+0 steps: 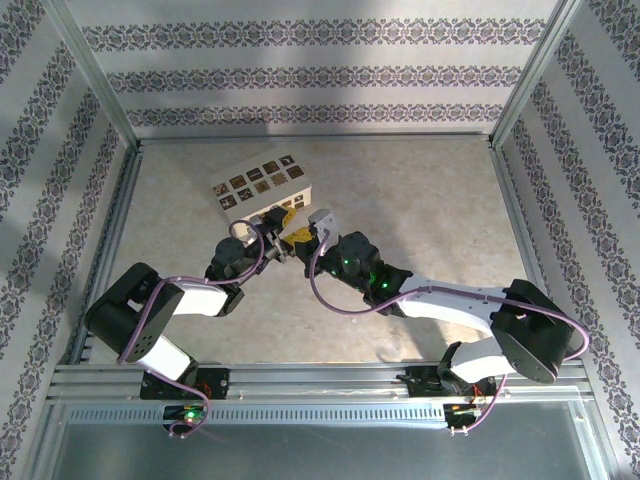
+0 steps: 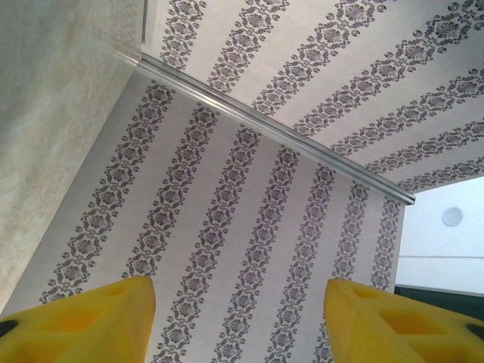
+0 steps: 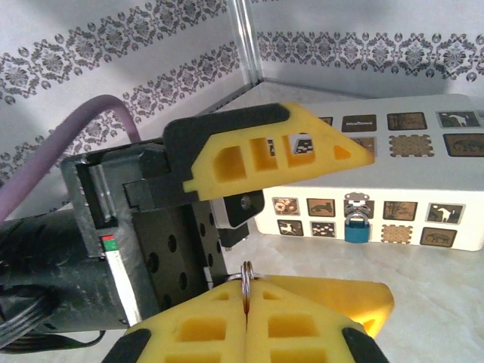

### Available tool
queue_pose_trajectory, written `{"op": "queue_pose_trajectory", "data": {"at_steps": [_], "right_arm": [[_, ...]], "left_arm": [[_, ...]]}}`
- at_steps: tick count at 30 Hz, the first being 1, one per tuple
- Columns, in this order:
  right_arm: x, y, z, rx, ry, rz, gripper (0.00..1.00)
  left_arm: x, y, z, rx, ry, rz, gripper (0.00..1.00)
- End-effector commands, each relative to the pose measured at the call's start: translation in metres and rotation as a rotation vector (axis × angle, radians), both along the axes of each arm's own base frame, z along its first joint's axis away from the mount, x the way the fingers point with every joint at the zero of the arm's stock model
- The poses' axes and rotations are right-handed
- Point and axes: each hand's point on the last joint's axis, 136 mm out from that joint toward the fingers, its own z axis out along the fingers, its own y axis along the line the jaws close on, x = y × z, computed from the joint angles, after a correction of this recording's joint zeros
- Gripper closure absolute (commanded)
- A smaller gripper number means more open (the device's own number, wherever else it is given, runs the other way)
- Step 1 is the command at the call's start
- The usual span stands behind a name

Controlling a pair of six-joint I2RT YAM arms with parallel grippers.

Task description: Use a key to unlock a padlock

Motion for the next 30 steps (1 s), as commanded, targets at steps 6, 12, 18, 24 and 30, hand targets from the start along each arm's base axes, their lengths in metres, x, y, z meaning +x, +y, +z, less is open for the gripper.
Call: {"op": "queue_pose_trajectory", "data": {"at_steps": [6,12,18,24,30], "right_arm": [[0.01,-0.003,0.015,0.049,-0.025,-0.041,1.0],[0.011,-0.008,0.016,0.052,-0.027,-0.052,1.0],[0.01,-0.012,0.019,0.061,-0.035,-0.065,1.0],[0.009,-0.019,0.025,0.079,-0.042,-0.075,1.0],[0.009,-0.026,0.03,0.097,-0.044,-0.085,1.0]], "left_arm": [[-0.004,-0.002,0.013,-0.002,-0.047,0.006,0.57],[-0.004,0.0,0.009,0.022,-0.036,0.012,0.77],[-0.005,0.0,0.008,0.058,-0.032,0.013,0.88],[-0.007,0.002,0.005,0.102,-0.027,0.022,0.98],[-0.009,0.008,0.001,0.158,-0.023,0.041,1.0]]}}
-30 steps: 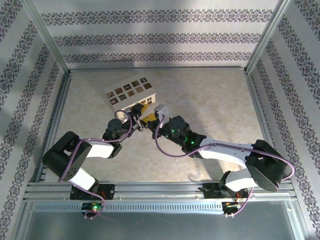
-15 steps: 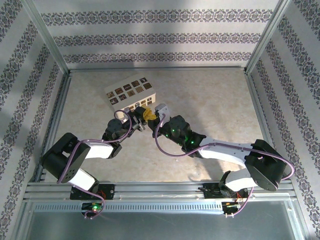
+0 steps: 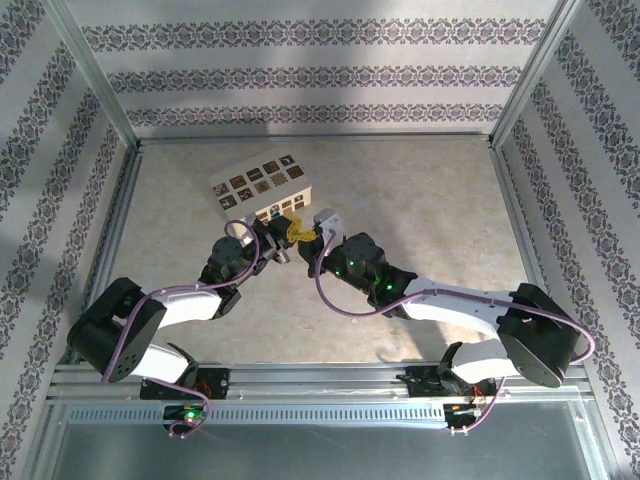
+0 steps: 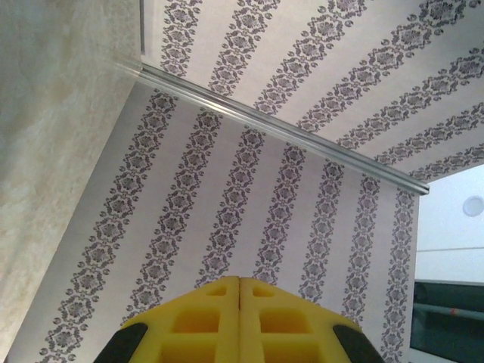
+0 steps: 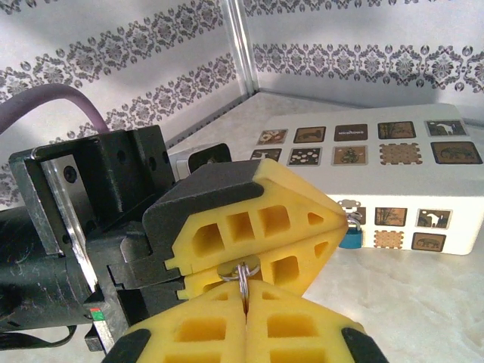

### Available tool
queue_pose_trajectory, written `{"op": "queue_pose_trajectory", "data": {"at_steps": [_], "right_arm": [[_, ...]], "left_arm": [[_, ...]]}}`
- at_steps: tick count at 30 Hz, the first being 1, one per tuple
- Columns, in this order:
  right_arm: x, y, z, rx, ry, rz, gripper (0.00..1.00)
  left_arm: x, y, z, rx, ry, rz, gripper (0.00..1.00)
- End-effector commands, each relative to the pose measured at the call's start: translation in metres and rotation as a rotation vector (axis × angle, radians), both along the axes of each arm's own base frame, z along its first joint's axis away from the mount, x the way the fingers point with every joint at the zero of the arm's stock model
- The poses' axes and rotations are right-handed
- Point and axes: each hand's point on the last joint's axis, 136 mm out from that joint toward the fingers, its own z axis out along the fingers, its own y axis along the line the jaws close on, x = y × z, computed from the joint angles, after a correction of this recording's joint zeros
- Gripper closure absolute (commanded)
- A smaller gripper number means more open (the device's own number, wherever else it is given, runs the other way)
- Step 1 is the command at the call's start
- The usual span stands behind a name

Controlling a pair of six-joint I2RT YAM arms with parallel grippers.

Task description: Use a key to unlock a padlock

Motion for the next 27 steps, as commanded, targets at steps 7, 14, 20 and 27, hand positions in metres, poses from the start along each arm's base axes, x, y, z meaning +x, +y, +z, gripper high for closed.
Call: {"op": "queue_pose_trajectory", "data": {"at_steps": [7,14,20,27], "right_arm": [[0.006,-0.028,0.025,0.088,-0.013,-0.078,0.79],[0.012,-0.082,0.029,0.045,0.084,-0.173,0.5],[0.009,-0.12,0.04,0.099,0.17,-0.193,0.41],[0.003,-0.126,0.049,0.222,0.285,-0.097,0.31]], "left_arm": [[-0.001,0.006,-0.011,0.216,-0.027,0.02,1.0],[-0.007,0.031,0.007,0.575,-0.162,0.04,1.0],[-0.014,0.046,0.04,0.882,-0.348,0.007,1.0],[-0.023,0.021,0.068,1.051,-0.624,-0.177,1.0]]}}
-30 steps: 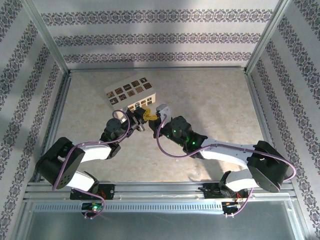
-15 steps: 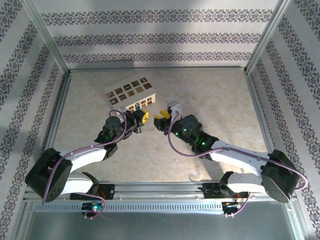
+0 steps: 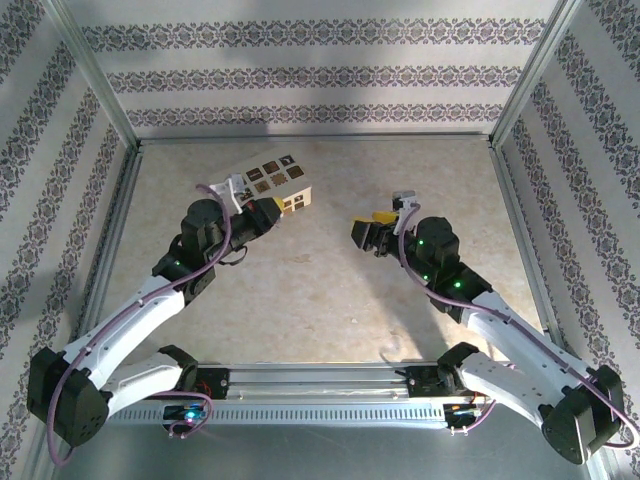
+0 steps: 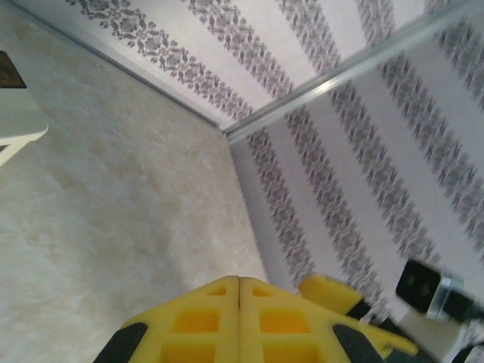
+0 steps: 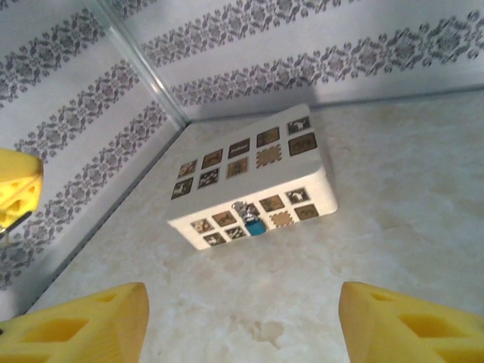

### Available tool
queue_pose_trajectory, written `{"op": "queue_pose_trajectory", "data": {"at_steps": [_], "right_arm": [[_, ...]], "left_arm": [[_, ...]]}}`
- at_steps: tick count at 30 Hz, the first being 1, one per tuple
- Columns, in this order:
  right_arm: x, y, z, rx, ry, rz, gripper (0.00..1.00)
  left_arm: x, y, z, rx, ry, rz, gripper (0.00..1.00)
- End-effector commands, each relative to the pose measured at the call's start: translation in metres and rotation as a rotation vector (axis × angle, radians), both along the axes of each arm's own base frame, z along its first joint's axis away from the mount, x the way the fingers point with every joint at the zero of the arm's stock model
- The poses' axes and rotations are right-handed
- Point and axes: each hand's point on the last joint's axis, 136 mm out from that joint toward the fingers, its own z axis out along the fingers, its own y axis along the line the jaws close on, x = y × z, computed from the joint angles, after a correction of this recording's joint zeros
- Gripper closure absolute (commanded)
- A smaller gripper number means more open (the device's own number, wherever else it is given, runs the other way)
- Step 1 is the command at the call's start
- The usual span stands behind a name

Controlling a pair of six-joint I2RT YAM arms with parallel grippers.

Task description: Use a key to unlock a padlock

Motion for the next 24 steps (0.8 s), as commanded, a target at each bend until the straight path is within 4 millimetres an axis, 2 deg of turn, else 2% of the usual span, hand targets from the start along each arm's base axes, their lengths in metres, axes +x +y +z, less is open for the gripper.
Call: {"op": "queue_pose_trajectory", "data": {"at_steps": [1,6,9,17,24], "right_arm": [[-0.011,0.011,0.01,0.111,0.081,0.121,0.29],[-0.014,0.018,0.011,0.218,0.176,0.238,0.21],[-0.014,0.018,0.01,0.261,0.205,0.27,0.16],[-0.019,0.02,0.023,0.308,0.155,0.329,0.02],[-0.025,0.025,0.015,0.357,0.171,0.383,0.01]], "left_arm": [[-0.01,-0.01,-0.01,0.204,-0.074,-0.144,1.0],[-0.014,-0.017,-0.002,0.238,-0.171,-0.208,1.0],[-0.015,-0.024,-0.005,0.255,-0.185,-0.259,1.0],[-0.016,-0.035,-0.014,0.279,-0.189,-0.341,1.0],[-0.015,-0.046,-0.015,0.246,-0.197,-0.397,1.0]]}}
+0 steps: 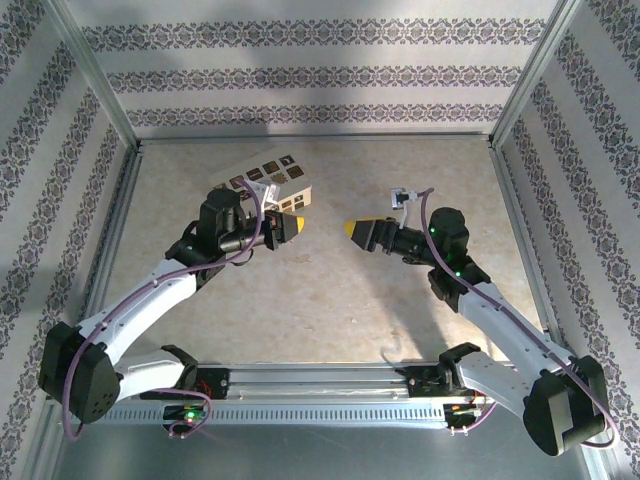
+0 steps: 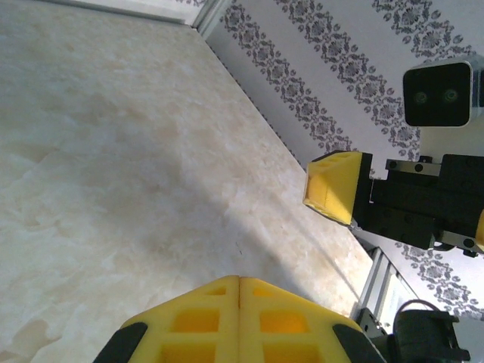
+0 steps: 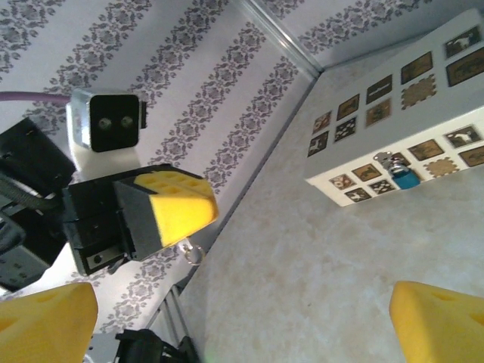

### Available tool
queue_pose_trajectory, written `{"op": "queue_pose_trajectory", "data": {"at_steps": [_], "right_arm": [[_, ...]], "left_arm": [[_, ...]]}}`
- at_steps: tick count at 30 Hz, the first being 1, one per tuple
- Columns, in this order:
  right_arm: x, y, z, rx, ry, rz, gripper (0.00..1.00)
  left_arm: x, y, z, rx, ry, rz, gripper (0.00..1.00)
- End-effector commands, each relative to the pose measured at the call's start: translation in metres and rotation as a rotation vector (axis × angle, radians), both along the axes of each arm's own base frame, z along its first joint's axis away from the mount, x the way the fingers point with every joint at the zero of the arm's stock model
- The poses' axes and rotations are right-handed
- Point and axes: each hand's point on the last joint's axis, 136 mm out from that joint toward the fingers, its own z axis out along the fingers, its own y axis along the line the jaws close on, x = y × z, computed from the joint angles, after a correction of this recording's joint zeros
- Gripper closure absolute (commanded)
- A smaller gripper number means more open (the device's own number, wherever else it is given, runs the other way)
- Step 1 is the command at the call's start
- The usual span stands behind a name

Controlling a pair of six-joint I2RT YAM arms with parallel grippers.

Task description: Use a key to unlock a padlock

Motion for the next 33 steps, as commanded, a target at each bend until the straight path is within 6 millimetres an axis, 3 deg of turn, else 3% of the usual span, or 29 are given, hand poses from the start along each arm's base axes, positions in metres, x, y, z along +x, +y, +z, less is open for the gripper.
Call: {"op": "queue_pose_trajectory", "data": {"at_steps": [1,5,11,23,33], "right_arm": [[-0.004,0.003,0.003,0.054,-0.011,0.04,0.02],[-0.005,0.006,-0.002,0.069,-0.009,0.048,0.02],[-0.007,0.016,-0.008,0.075,-0.013,0.081,0.11],[-0.018,0.072,-0.004,0.125,-0.027,0.255,0.26],[-0.016,0.098,0.005,0.223,-0.017,0.312,0.38]], "left_arm": [[0.003,-0.007,0.022,-0.041,-0.063,-0.051,1.0],[0.006,-0.013,0.025,-0.08,-0.063,-0.069,1.0],[0.007,-0.02,0.026,-0.111,-0.04,-0.102,1.0],[0.007,-0.021,0.026,-0.126,-0.035,-0.101,1.0],[0.01,-0.021,0.03,-0.173,-0.036,-0.088,1.0]]}}
